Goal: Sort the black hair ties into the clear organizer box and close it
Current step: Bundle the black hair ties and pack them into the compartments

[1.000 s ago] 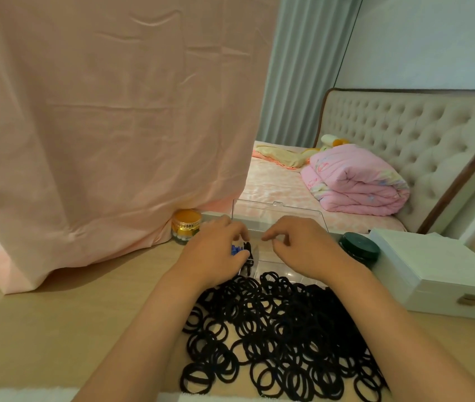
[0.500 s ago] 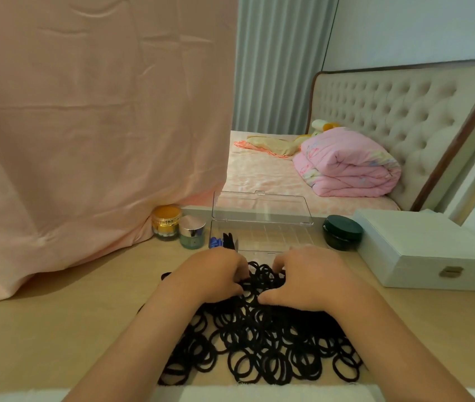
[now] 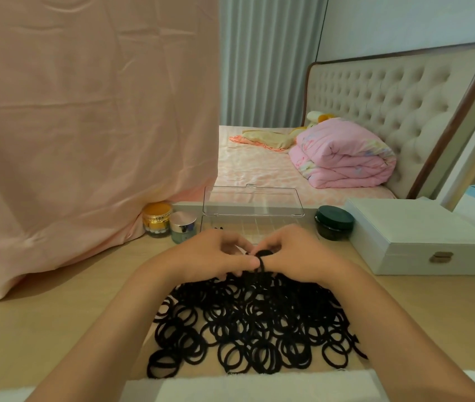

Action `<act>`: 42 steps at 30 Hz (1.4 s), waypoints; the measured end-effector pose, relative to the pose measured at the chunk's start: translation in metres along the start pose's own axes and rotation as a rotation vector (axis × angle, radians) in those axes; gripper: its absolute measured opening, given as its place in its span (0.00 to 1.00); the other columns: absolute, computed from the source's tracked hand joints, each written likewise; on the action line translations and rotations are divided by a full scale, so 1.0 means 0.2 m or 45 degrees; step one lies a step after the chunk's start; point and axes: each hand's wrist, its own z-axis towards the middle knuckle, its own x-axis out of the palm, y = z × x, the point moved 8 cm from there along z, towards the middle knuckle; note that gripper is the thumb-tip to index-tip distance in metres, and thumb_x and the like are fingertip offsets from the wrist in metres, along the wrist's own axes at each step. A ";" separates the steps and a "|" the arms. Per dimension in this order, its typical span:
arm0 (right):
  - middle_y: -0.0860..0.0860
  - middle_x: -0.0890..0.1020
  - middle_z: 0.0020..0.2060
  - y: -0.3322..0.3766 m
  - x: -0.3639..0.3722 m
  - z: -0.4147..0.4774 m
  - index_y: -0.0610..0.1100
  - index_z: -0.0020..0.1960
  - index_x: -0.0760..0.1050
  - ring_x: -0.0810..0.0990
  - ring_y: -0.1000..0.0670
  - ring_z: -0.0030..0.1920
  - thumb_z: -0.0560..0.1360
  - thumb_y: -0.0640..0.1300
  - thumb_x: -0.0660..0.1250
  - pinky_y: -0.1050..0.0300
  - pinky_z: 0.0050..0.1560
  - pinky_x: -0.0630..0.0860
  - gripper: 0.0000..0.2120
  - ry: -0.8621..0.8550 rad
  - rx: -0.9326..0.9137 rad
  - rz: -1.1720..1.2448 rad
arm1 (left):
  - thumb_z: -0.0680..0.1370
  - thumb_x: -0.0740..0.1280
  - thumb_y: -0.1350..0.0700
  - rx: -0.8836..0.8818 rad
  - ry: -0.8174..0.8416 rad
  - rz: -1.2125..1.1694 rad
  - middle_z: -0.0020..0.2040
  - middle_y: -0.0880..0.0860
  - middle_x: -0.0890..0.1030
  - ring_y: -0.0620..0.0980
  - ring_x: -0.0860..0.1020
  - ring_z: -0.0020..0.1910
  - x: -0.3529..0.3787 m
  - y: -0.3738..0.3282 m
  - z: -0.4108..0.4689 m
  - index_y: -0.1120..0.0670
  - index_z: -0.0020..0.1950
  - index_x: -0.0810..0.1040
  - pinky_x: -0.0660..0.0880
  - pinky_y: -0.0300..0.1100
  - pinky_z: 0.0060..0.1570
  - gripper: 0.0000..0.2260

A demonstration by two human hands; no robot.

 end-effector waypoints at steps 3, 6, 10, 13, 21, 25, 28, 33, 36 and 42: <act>0.51 0.87 0.42 -0.03 -0.01 -0.01 0.51 0.51 0.87 0.82 0.57 0.34 0.73 0.49 0.76 0.64 0.34 0.78 0.07 -0.021 0.065 0.198 | 0.77 0.73 0.48 0.008 -0.023 -0.017 0.41 0.48 0.87 0.48 0.85 0.44 0.01 0.00 0.00 0.43 0.60 0.79 0.82 0.42 0.48 0.12; 0.49 0.87 0.49 -0.06 0.03 -0.02 0.50 0.53 0.86 0.77 0.53 0.31 0.74 0.48 0.76 0.63 0.36 0.79 0.09 0.101 0.142 0.296 | 0.77 0.73 0.54 -0.008 -0.060 -0.035 0.36 0.47 0.85 0.42 0.83 0.38 -0.01 0.01 0.00 0.48 0.55 0.82 0.79 0.36 0.41 0.07; 0.47 0.86 0.53 -0.07 0.04 -0.03 0.51 0.52 0.86 0.77 0.54 0.31 0.74 0.45 0.76 0.64 0.37 0.80 0.07 0.147 0.181 0.380 | 0.78 0.71 0.57 -0.033 -0.126 -0.017 0.37 0.47 0.83 0.40 0.81 0.37 -0.07 0.04 -0.01 0.49 0.51 0.83 0.78 0.35 0.41 0.04; 0.48 0.87 0.51 -0.06 0.02 -0.03 0.53 0.50 0.86 0.79 0.53 0.35 0.74 0.44 0.76 0.61 0.38 0.81 0.06 0.104 0.163 0.377 | 0.78 0.70 0.58 -0.066 -0.179 -0.064 0.40 0.48 0.84 0.41 0.82 0.38 -0.08 0.05 -0.01 0.50 0.51 0.83 0.79 0.34 0.42 0.05; 0.43 0.87 0.45 -0.03 0.01 -0.01 0.42 0.52 0.86 0.80 0.45 0.43 0.70 0.43 0.78 0.60 0.32 0.78 0.12 -0.002 0.156 0.884 | 0.78 0.70 0.59 -0.169 -0.253 -0.309 0.44 0.54 0.86 0.47 0.85 0.41 -0.06 0.09 0.00 0.58 0.51 0.82 0.83 0.39 0.45 0.04; 0.44 0.87 0.45 -0.04 0.03 0.00 0.45 0.48 0.85 0.80 0.45 0.38 0.69 0.46 0.80 0.57 0.33 0.79 0.10 -0.168 0.180 0.679 | 0.82 0.66 0.54 -0.188 -0.085 -0.833 0.44 0.56 0.84 0.51 0.84 0.43 -0.01 0.07 0.01 0.60 0.56 0.82 0.81 0.45 0.48 0.11; 0.45 0.87 0.41 -0.04 0.02 -0.01 0.47 0.47 0.84 0.78 0.48 0.31 0.68 0.50 0.81 0.59 0.32 0.79 0.11 -0.252 0.203 0.591 | 0.80 0.68 0.49 -0.200 -0.083 -0.844 0.44 0.56 0.86 0.53 0.84 0.45 -0.03 0.07 0.00 0.61 0.56 0.82 0.82 0.47 0.50 0.15; 0.50 0.88 0.39 -0.02 0.02 -0.03 0.50 0.45 0.86 0.80 0.56 0.31 0.70 0.47 0.79 0.63 0.30 0.76 0.05 -0.122 0.191 0.471 | 0.76 0.74 0.59 -0.233 -0.186 -0.607 0.43 0.57 0.86 0.49 0.85 0.41 -0.07 0.13 -0.01 0.59 0.53 0.83 0.83 0.44 0.48 0.07; 0.51 0.88 0.41 -0.03 -0.02 -0.03 0.49 0.47 0.87 0.84 0.58 0.36 0.71 0.43 0.78 0.61 0.36 0.79 0.05 -0.082 0.187 0.419 | 0.78 0.72 0.58 -0.245 -0.252 -0.466 0.42 0.54 0.84 0.46 0.83 0.39 -0.09 0.13 -0.01 0.57 0.49 0.83 0.82 0.42 0.45 0.03; 0.56 0.87 0.40 0.01 -0.05 -0.05 0.52 0.46 0.87 0.82 0.58 0.38 0.70 0.49 0.79 0.62 0.43 0.74 0.05 -0.011 0.124 0.417 | 0.79 0.70 0.58 -0.238 -0.271 -0.381 0.45 0.53 0.85 0.47 0.85 0.43 -0.06 0.12 0.01 0.57 0.49 0.82 0.83 0.41 0.46 0.04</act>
